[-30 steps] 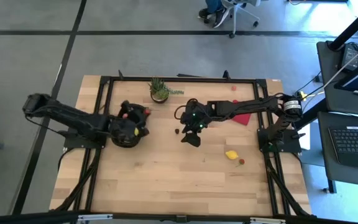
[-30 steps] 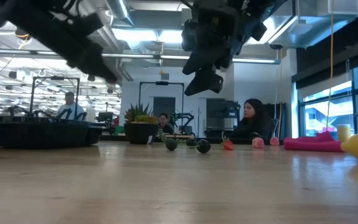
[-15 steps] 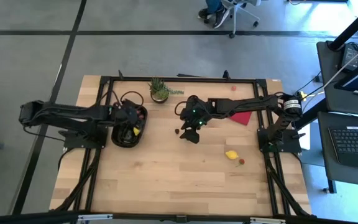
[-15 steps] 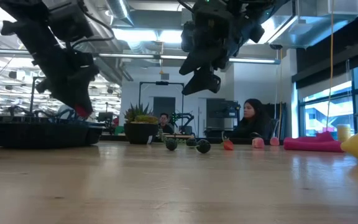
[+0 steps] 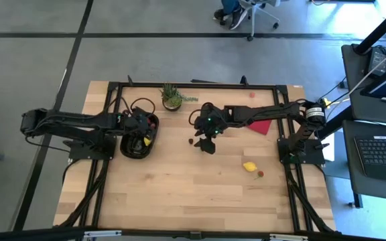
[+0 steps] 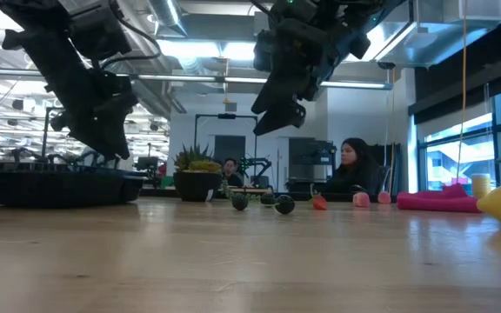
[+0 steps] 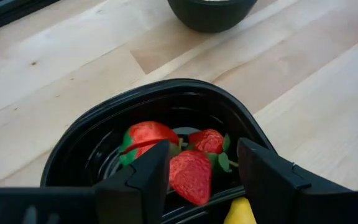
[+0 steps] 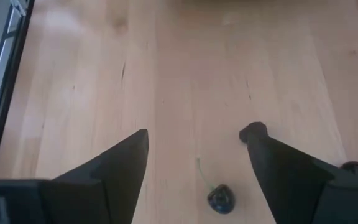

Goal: Pick and placing Produce into tupperware
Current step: Put the blackberry into the black container

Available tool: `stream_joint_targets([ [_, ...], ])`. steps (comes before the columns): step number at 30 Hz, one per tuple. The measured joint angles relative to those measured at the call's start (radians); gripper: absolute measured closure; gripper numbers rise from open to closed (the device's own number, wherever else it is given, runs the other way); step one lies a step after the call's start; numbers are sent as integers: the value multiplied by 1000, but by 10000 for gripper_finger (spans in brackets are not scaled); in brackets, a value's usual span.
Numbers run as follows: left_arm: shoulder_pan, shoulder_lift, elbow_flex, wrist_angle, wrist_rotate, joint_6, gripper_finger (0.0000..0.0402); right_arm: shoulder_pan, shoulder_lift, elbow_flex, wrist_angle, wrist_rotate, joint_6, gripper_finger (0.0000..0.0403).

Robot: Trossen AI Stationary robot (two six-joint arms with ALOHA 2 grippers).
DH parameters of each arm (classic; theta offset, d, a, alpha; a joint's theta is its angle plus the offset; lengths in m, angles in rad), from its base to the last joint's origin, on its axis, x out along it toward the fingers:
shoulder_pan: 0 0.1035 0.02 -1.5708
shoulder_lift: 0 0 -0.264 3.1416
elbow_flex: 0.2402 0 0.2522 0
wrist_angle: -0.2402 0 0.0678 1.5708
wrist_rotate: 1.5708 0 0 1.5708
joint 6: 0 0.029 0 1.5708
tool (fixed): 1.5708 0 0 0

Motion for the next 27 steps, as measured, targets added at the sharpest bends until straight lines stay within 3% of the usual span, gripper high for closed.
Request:
stream_joint_targets([
  [7, -2, -5, 0, 11, -12, 179, 234, 7, 8, 0, 8, 0, -129, 127],
  [12, -59, -8, 0, 150, 1, 315, 238, 16, 47, 0, 27, 30, -215, 127],
  [17, -120, -10, 0, 326, 143, 439, 234, 18, 125, 0, 102, 103, -246, 127],
  [20, -146, -10, 0, 380, 204, 469, 230, 18, 164, 0, 165, 144, -268, 127],
  [24, -172, -10, 0, 394, 205, 471, 227, 18, 204, -1, 166, 226, -297, 127],
  [27, -181, -10, 0, 396, 205, 470, 230, 18, 229, 0, 180, 229, -293, 127],
])
